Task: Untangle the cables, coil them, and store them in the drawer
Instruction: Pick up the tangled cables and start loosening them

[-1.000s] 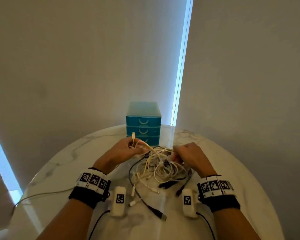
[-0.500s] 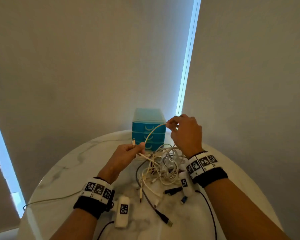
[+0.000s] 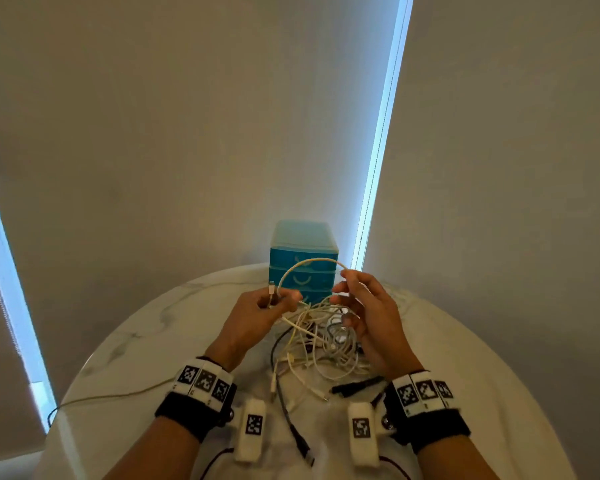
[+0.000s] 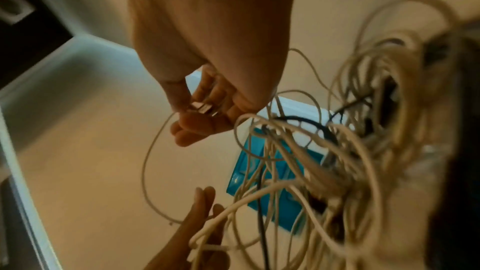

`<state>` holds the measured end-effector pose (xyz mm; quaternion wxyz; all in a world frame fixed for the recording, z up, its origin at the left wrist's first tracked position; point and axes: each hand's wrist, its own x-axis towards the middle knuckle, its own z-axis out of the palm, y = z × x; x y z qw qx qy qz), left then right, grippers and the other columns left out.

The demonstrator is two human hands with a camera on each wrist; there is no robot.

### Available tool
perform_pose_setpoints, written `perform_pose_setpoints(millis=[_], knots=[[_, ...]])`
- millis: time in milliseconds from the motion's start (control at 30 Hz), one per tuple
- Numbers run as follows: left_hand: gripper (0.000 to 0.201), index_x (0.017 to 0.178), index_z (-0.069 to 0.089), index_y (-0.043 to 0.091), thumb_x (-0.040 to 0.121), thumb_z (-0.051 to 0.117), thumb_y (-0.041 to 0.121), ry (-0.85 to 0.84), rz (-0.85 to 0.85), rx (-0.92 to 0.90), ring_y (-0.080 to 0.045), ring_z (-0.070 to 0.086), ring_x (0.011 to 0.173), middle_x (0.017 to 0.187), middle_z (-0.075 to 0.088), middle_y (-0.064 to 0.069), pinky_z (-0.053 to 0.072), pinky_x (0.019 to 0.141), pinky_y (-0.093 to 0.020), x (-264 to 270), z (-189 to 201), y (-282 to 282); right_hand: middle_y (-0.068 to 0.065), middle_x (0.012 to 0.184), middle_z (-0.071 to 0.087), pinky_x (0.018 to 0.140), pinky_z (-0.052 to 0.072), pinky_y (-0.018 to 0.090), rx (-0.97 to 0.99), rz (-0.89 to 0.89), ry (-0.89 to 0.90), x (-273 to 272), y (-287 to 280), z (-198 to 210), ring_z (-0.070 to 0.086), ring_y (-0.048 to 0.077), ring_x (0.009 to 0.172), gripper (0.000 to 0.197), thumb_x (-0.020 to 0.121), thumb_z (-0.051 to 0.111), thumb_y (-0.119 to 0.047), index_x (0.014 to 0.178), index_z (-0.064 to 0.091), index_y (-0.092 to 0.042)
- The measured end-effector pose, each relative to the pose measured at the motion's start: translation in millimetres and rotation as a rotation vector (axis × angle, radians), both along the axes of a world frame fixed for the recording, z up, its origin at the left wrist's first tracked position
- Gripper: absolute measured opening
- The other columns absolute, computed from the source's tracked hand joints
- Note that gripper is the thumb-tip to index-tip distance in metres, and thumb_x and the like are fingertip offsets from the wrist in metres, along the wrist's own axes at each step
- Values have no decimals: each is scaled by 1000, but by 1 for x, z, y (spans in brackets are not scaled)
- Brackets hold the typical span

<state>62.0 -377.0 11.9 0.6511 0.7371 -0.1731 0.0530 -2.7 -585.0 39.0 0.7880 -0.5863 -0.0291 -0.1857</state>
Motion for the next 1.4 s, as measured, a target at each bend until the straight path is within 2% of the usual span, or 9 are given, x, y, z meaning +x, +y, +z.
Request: perform_pose_setpoints(millis=[167,267,367,533,633,800,967,1067,1400], knots=[[16,102,85,27,99,74,40,-65,136,-80,6,72,85,92,83,10,46,75,-9,-1,12,5,9,90,74,57,52,25,268,-44,34,3,-7,-17,75,21,79,25,110,44,-4,108,64,-19],[15,111,82,30,98,76,37,-122,103,-117,-3,74,99,98,83,10,52,85,-15,-11,23,2,7,101,77,74,60,27,-78,-108,25,-1,-6,-18,76,22,95,31,110,49,-12,99,77,-16],[22,122,81,25,101,73,25,-194,-55,-94,-8,72,116,117,81,8,58,93,-19,-24,31,-3,-3,125,60,74,56,13,-515,-171,9,3,-2,-30,67,-8,93,31,108,56,-11,129,73,-25],[35,139,72,26,105,68,20,-330,-381,122,-21,66,129,127,74,2,54,111,-38,-41,33,-18,-9,111,73,84,57,27,-804,-174,-105,9,-4,-43,69,1,98,27,100,70,-46,123,75,-33],[46,148,62,40,104,70,28,-336,-382,157,-10,64,128,133,70,12,55,109,-36,-42,33,-24,-9,93,80,77,59,28,-681,-191,-106,5,-4,-41,73,4,85,22,104,67,-45,109,79,-28],[61,155,50,33,99,75,32,-193,-131,220,7,58,69,96,74,17,45,71,-6,-23,23,-20,-4,95,81,81,64,40,-355,-364,-100,2,-3,-28,78,14,87,18,109,59,-38,107,72,-25],[27,122,78,34,95,79,40,-62,-227,442,11,65,75,99,78,2,43,64,-2,-14,13,-15,2,115,77,81,63,31,-282,58,-272,16,-12,-4,77,14,99,27,110,55,-33,130,63,-16],[38,122,76,39,87,84,49,-18,-180,364,3,70,86,95,77,6,45,72,-9,-13,15,-14,2,108,77,63,59,26,-150,-328,-329,1,-7,6,76,18,86,22,116,43,-24,127,59,-13],[15,112,80,36,98,74,41,-117,-152,193,9,69,89,98,79,19,48,71,-6,-17,19,-18,-1,107,77,68,62,26,-258,-109,-246,-2,10,-3,76,14,87,37,111,52,-41,133,61,-12]])
